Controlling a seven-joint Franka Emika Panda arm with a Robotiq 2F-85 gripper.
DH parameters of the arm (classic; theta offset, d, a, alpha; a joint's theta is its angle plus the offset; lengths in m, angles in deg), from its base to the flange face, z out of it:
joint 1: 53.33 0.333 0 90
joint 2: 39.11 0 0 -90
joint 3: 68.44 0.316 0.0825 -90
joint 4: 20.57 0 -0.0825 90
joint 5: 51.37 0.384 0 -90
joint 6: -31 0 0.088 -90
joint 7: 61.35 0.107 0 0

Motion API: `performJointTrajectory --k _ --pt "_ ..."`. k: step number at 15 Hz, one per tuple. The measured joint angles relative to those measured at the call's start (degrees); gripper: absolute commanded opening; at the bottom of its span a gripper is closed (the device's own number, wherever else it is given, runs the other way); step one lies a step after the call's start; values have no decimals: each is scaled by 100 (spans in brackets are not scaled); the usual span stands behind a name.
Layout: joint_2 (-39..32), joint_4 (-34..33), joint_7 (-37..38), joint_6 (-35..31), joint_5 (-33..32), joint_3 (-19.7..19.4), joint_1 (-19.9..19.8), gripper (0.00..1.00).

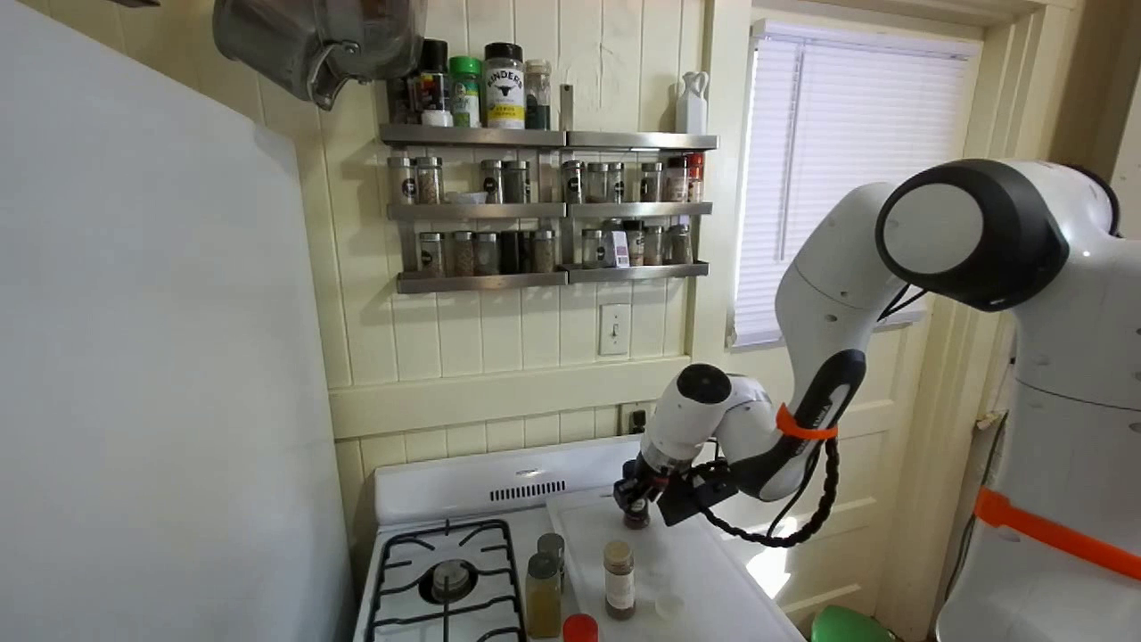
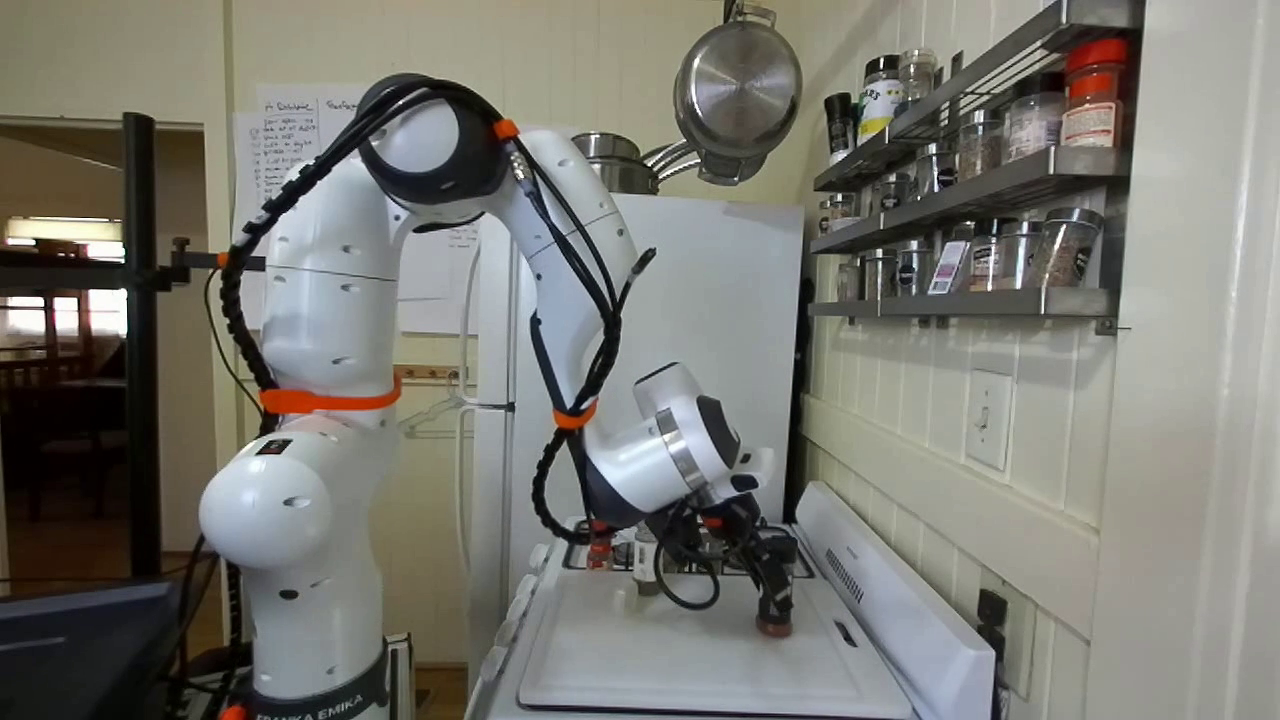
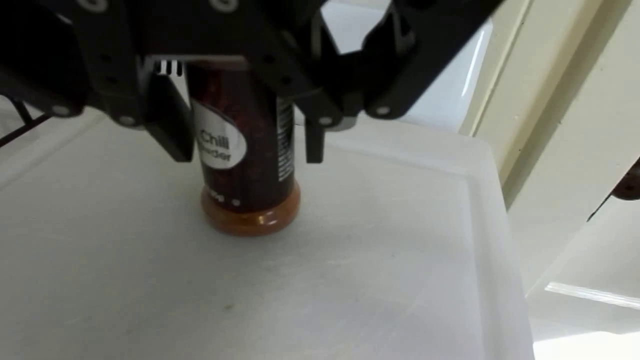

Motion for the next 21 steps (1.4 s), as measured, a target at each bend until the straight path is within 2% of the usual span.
performJointTrajectory --k 1,2,5,10,13,17,19,21 --pt "-12 -10 0 0 0 -1 0 22" --pt "-22 -27 0 -1 0 -1 0 19" --pt "-51 -71 0 -1 0 -1 0 16" --pt "-78 -102 -42 -3 13 2 1 16" --pt "-78 -85 -327 -3 203 26 2 16" --pt "-74 -10 -1311 -3 1001 123 3 16" --pt "-48 66 -1981 2 1582 229 2 16" --pt "-2 157 -2758 75 2367 213 172 16"
